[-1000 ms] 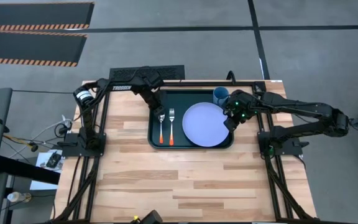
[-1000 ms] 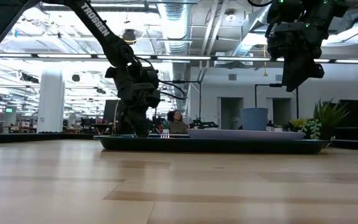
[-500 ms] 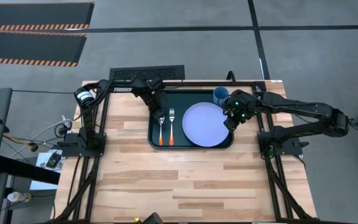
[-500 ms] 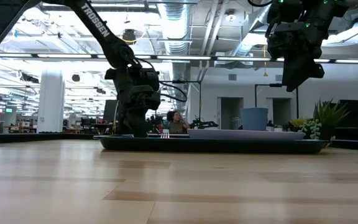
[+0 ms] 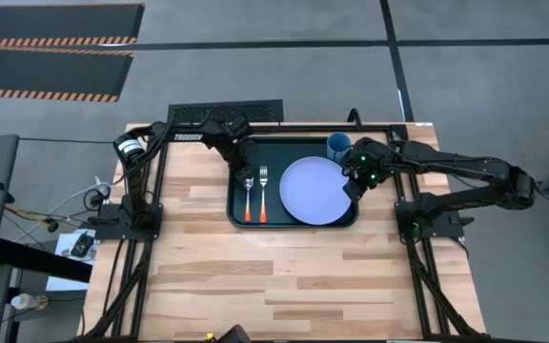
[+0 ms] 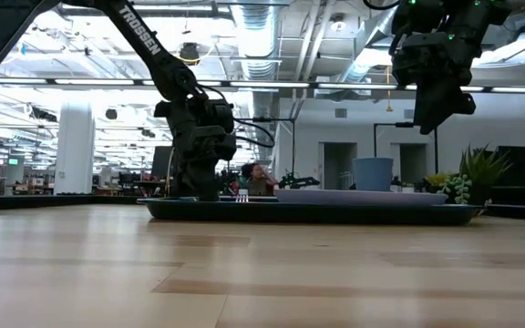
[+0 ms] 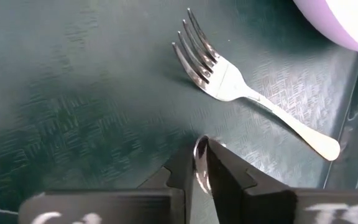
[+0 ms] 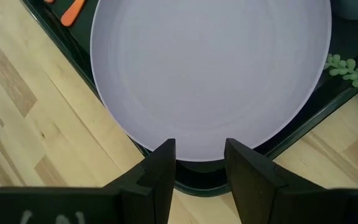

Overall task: Pick and place plate/cup/fork/spoon on tray
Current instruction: Put the orange spoon on the black tray to the left of the orange fork, then return to Home Position

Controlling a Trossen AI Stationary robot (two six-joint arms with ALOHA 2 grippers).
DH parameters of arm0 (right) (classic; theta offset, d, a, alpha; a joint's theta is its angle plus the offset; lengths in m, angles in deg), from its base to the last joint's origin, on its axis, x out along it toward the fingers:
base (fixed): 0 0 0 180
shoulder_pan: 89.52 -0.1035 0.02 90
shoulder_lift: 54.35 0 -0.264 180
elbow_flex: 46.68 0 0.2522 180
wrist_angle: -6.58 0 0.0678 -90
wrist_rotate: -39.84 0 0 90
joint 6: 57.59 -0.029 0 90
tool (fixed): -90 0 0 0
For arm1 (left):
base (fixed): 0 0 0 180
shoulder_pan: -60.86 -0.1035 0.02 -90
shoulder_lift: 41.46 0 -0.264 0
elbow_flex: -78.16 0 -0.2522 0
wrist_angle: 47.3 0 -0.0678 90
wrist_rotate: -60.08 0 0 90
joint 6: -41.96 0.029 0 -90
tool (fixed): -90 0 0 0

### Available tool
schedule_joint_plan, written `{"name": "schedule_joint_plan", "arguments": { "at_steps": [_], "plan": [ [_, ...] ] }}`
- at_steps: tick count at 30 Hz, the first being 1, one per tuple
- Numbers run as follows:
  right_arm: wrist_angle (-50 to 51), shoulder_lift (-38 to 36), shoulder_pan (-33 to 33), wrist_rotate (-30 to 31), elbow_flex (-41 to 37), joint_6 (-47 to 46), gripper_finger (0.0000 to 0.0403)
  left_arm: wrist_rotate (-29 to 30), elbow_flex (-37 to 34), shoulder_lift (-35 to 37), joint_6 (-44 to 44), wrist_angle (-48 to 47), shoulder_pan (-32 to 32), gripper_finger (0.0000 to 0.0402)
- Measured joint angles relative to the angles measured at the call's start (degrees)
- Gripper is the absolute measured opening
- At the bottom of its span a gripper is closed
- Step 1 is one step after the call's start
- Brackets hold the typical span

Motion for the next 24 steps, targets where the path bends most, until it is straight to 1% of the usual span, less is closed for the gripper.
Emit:
{"name": "schedule_joint_plan", "arguments": {
  "at_steps": [10,14,17,19,24],
  "plan": [
    [-0.02,0.00,0.00,0.00,0.00,0.00,0.0161,0.02,0.00,-0.02,-0.26,0.35,-0.02,0.0102],
    [-0.47,0.00,0.00,0.00,0.00,0.28,0.0161,-0.31,0.00,0.64,-2.10,0.24,-0.73,0.0125],
    [-1.94,-0.13,0.00,-0.04,0.00,0.81,0.0161,-1.91,1.37,2.97,-4.02,-1.71,-2.00,0.0135],
    [-1.83,-0.56,0.29,-0.04,0.95,2.47,0.0161,-1.88,3.31,5.05,-4.88,-3.84,-2.64,0.0138],
    [-2.30,-1.27,0.84,-0.11,8.59,8.36,0.0161,-1.92,9.60,12.79,-3.46,-9.29,-3.26,0.0139]
  ]
}}
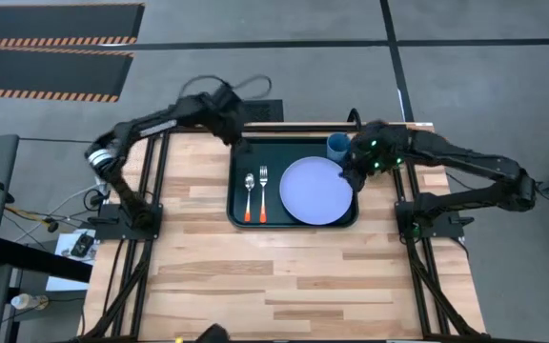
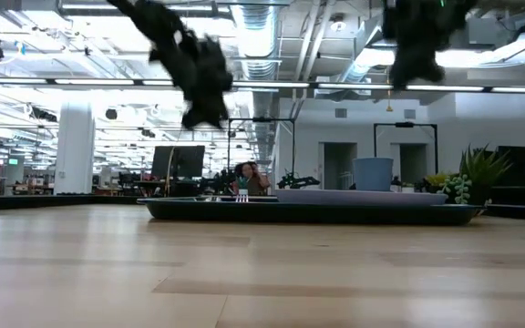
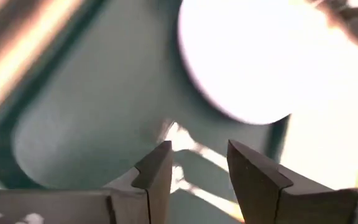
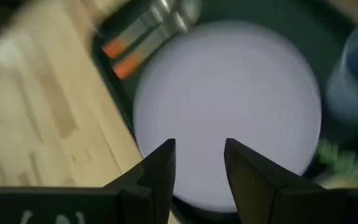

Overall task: Pick and place plate/cup/fork/spoon on tray
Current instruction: Return to Home Position

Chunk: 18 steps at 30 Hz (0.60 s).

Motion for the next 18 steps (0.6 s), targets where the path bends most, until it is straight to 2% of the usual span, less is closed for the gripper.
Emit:
{"name": "schedule_joint_plan", "arguments": {
  "at_steps": [4,7,9,11,13,18],
  "plan": [
    [0.73,-1.09,-1.59,-0.36,8.76,9.11,0.0161,0.91,4.02,9.55,1.35,-0.99,1.28,0.0139],
    [1.28,-3.19,-3.83,-0.50,12.02,17.18,0.0161,9.01,4.19,18.28,0.94,1.14,3.52,0.0139],
    [-5.22,-6.57,-5.48,-0.50,11.50,20.70,0.0161,14.65,2.77,24.12,1.60,3.58,5.38,0.0139],
    [-12.89,-10.84,-6.87,-0.35,9.56,22.83,0.0161,16.00,-1.50,30.47,1.48,8.55,6.15,0.0139],
    [-16.10,-15.49,-7.15,0.24,5.88,23.57,0.0161,15.93,-7.45,36.86,-1.40,15.48,6.17,0.0139],
    [-24.84,-27.01,-6.03,3.17,-6.25,18.11,0.0161,14.35,-25.20,50.75,-8.30,27.56,6.10,0.0139]
  ]
}}
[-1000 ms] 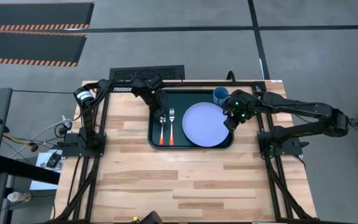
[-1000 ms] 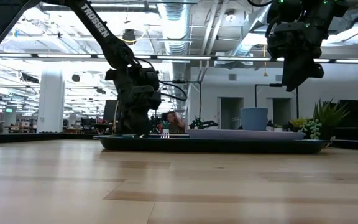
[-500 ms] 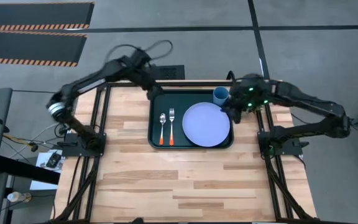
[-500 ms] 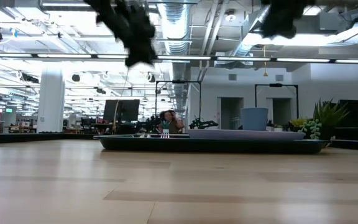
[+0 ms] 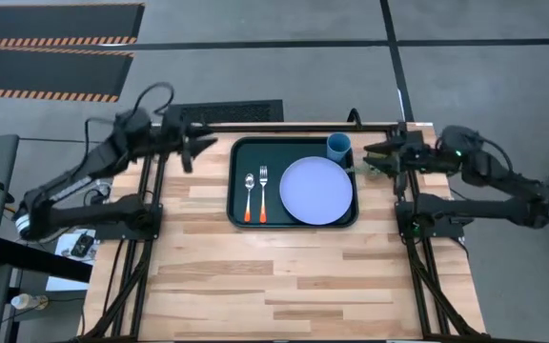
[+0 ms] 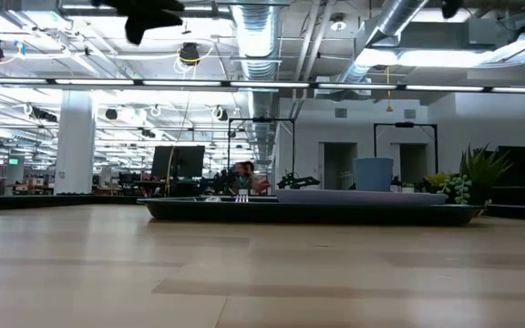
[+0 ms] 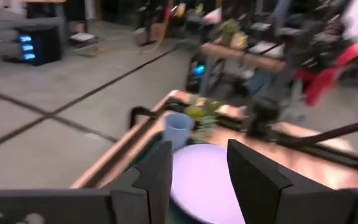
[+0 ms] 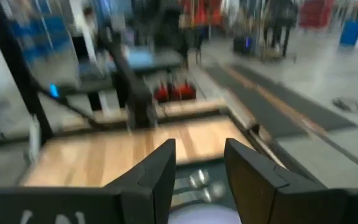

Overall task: Pick and place plate/cup/fork/spoon on tray
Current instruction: Return to Home Position

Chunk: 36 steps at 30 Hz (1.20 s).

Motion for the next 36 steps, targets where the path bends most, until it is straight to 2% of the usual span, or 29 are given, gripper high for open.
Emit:
{"name": "schedule_joint_plan", "arguments": {
  "at_steps": [5,9,19,27,32,36],
  "plan": [
    [-11.12,-9.39,-0.11,-0.40,-12.76,-6.84,0.0161,-6.25,-16.23,10.65,-9.02,12.73,0.37,0.0140],
    [-15.90,-14.86,-0.85,-0.05,-20.82,-11.54,0.0161,-7.06,-26.07,17.84,-14.88,19.78,1.82,0.0140],
    [-16.05,-32.80,-1.11,3.51,-29.94,-14.22,0.0161,-2.85,-37.86,35.58,-21.48,18.51,2.58,0.0139],
    [-16.26,-31.79,-1.52,5.28,-34.76,-18.51,0.0161,1.02,-45.33,45.74,-24.88,14.79,2.63,0.0139],
    [-23.11,-32.65,-1.72,5.61,-39.27,-21.36,0.0161,3.72,-50.08,46.58,-28.24,16.10,3.11,0.0139],
    [-28.74,-32.68,-3.68,5.85,-43.74,-22.22,0.0161,8.81,-52.18,46.15,-30.29,19.42,7.03,0.0139]
  ]
}}
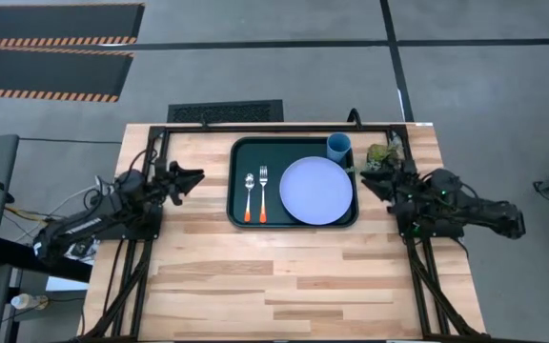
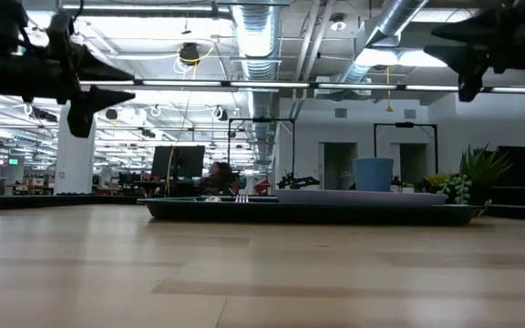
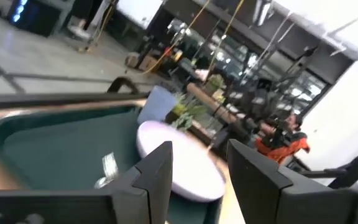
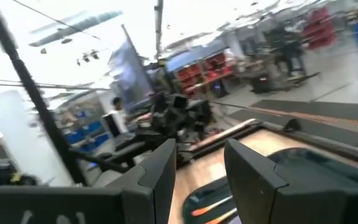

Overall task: Pick and place plate/cup/fork/spoon on tray
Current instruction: Return to Home Position

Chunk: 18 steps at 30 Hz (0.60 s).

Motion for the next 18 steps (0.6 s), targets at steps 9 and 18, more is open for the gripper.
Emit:
{"name": "schedule_joint_plan", "arguments": {
  "at_steps": [9,18],
  "plan": [
    [-6.58,0.23,-5.10,4.55,-7.21,0.82,0.0161,12.85,0.09,-0.15,1.12,-0.76,13.29,0.0139],
    [-3.79,0.52,-5.60,9.39,-7.23,3.73,0.0161,18.22,0.09,-0.15,1.16,-1.08,16.53,0.0139]
  ]
}}
